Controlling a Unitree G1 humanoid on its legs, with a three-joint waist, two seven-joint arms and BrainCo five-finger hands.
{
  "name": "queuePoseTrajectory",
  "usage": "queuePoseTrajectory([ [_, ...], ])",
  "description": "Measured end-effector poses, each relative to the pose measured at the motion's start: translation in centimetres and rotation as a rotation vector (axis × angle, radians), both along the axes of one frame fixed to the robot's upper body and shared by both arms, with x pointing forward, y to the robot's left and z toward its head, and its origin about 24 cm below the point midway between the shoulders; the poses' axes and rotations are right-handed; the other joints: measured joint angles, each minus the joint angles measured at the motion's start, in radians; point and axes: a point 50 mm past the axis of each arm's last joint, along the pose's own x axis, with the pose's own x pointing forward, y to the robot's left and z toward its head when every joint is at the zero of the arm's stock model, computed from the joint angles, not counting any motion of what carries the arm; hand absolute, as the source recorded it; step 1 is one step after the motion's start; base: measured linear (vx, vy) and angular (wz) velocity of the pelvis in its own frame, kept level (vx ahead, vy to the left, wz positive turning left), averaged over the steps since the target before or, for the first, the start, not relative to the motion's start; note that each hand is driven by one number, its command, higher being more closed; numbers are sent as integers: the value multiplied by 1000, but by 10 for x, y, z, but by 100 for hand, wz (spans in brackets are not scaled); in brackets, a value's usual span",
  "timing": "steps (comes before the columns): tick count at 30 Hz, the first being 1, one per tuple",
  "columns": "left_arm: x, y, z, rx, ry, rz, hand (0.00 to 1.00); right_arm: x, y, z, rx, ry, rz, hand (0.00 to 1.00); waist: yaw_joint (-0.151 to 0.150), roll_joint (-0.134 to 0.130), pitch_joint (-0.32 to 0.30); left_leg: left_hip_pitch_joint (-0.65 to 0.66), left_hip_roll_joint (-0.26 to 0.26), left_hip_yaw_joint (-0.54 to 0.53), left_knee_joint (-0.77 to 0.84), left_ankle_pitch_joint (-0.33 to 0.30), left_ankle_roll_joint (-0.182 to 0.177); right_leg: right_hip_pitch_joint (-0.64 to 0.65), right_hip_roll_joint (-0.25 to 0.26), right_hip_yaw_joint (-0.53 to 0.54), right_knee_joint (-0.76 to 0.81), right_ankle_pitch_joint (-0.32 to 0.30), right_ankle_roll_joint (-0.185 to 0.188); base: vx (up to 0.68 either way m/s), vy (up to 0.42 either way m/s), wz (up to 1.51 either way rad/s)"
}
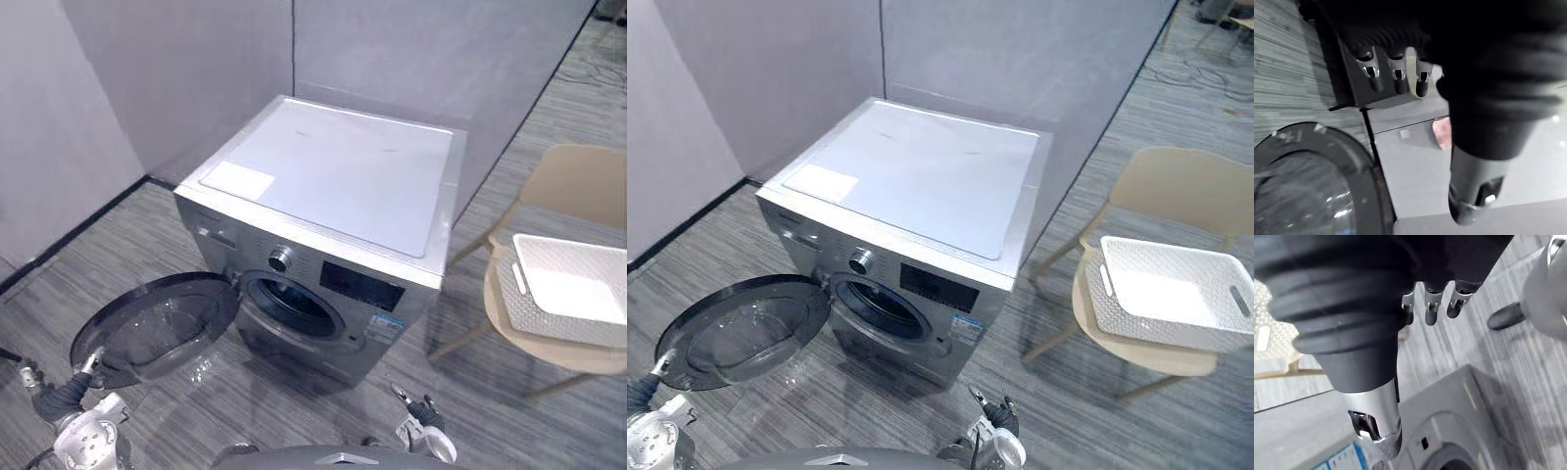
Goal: Pick up the laundry basket with both hands and put the clothes into the washing machine.
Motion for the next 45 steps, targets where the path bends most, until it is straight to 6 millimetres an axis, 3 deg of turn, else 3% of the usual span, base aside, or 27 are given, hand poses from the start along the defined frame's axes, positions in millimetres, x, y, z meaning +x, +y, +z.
queuePoseTrajectory([
  [6, 34, -22, -8, -139, -101, -52, 0, 6, 0, 3, -6, -19, 0, 0, -2, -48, 52, -84, 55, 29, 112, -42, -2, -77, 37, 41, 10, 52, -10, 27, -24, -28],
  [8, 42, -30, -11, -179, -121, -73, 0, 7, 0, 4, -10, -23, -6, 0, 0, -46, 60, -81, 71, 34, 112, -52, 9, -89, 58, 81, 28, 82, 4, -49, 32, -19],
  [9, 47, -34, -10, -190, -140, -85, 0, 10, 0, 5, -11, -31, -3, 0, -1, -37, 72, -80, 82, 40, 119, -55, 15, -111, 58, 124, 124, 21, 6, -12, 4, 18],
  [10, 50, -37, -9, -198, -151, -99, 0, 7, 0, 3, -10, -23, -4, 0, -1, -48, 75, -69, 80, 22, 126, -55, 15, -135, 58, 171, 321, -92, -1, 17, -19, 32],
  [12, 49, -40, -11, -200, -142, -117, 0, -2, -1, 1, -10, -6, -14, 0, 7, -61, 74, -49, 71, 3, 139, -55, 16, -100, 68, 198, 377, -157, -3, 88, -63, 36],
  [16, 43, -43, -15, -204, -116, -140, 0, 9, 1, 7, -24, -54, 5, 0, 55, -68, 63, -85, 48, -5, 134, -36, 13, -24, 72, 191, 174, -207, 8, 8, -98, 10],
  [17, 44, -46, -15, -207, -115, -160, 0, 11, 0, 8, -28, -59, 9, 0, 55, -45, 78, -104, 52, -33, 151, -28, 20, -7, 79, 173, 152, -202, 5, -51, -121, 42],
  [19, 43, -48, -15, -208, -112, -179, 0, 11, 1, 8, -26, -54, 20, 0, 58, -25, 91, -104, 63, -64, 190, -26, 21, 22, 79, 153, 157, -207, 0, -44, -77, 34],
  [23, 30, -43, -6, -168, -125, -183, 0, 30, 9, 15, -29, -106, 70, 0, 60, -23, 111, -162, 74, -218, 413, -22, 23, 33, 68, 164, 239, -252, -11, -114, -48, -3],
  [25, 26, -43, -2, -157, -135, -192, 0, 38, 12, 18, -30, -126, 85, 0, 60, -24, 110, -172, 68, -252, 429, -20, 24, 25, 68, 177, 247, -268, -19, -100, 33, -6],
  [28, 24, -41, 4, -139, -151, -180, 0, 38, 19, 17, -20, -120, 111, 0, 55, -34, 100, -120, 37, -275, 281, -22, 22, 18, 67, 180, 224, -261, -22, -103, 44, 12],
  [30, 22, -39, 13, -108, -177, -158, 0, 37, 19, 17, -18, -116, 114, 0, 49, -36, 90, -82, 26, -272, 169, -33, -10, 18, 65, 167, 217, -239, -19, -58, 44, 21],
  [35, 21, -35, 23, -34, -168, -148, 0, 26, 17, 12, -20, -86, 100, 0, 47, -50, 51, -70, -30, -278, 82, 8, 14, 22, 18, 130, 188, -208, 6, -41, 67, 17],
  [40, 13, -13, 35, 69, -156, -71, 0, 21, 14, 10, -17, -70, 93, 0, 46, -49, 49, -90, -36, -274, 31, 38, 13, 17, 25, 122, 115, -162, 6, -1, 12, 2],
  [43, 20, -4, 44, 118, -164, -56, 0, 20, 14, 9, -10, -60, 95, 0, 50, -55, 51, -128, -29, -271, 30, 45, 7, -6, 38, 121, 77, -134, 3, 20, 9, -7],
  [45, 38, 3, 61, 192, -196, -94, 0, 24, 14, 11, -16, -69, 110, 0, 51, -66, 57, -188, -17, -271, 33, 55, 6, -49, 55, 122, 43, -92, 6, 31, 2, -10],
])
